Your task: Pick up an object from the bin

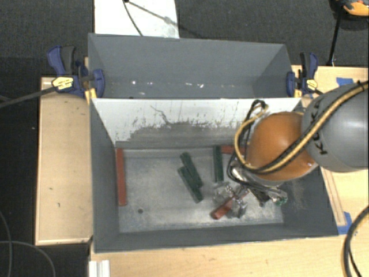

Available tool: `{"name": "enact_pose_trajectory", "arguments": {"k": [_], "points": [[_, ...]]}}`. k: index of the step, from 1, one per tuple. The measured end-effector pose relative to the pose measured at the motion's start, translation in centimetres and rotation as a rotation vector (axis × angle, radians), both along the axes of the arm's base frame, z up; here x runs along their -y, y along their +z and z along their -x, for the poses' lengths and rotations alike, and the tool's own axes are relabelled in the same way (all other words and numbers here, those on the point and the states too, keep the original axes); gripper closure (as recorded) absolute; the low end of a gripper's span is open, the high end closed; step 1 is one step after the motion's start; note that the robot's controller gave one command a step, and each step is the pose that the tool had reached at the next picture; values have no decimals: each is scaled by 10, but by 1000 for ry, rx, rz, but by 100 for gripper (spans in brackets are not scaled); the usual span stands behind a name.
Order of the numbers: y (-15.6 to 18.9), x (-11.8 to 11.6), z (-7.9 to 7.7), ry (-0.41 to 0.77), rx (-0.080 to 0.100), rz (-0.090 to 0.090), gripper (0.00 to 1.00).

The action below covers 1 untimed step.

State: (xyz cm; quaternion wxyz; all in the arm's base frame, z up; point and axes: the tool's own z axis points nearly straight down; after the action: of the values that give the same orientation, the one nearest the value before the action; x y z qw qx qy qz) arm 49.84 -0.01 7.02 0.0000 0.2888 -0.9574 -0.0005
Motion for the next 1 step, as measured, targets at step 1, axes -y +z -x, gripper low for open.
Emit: {"name": "enact_pose_trajectory", "arguments": {"k": [1], "points": [[0,0,0,0,0,0,100]]}}
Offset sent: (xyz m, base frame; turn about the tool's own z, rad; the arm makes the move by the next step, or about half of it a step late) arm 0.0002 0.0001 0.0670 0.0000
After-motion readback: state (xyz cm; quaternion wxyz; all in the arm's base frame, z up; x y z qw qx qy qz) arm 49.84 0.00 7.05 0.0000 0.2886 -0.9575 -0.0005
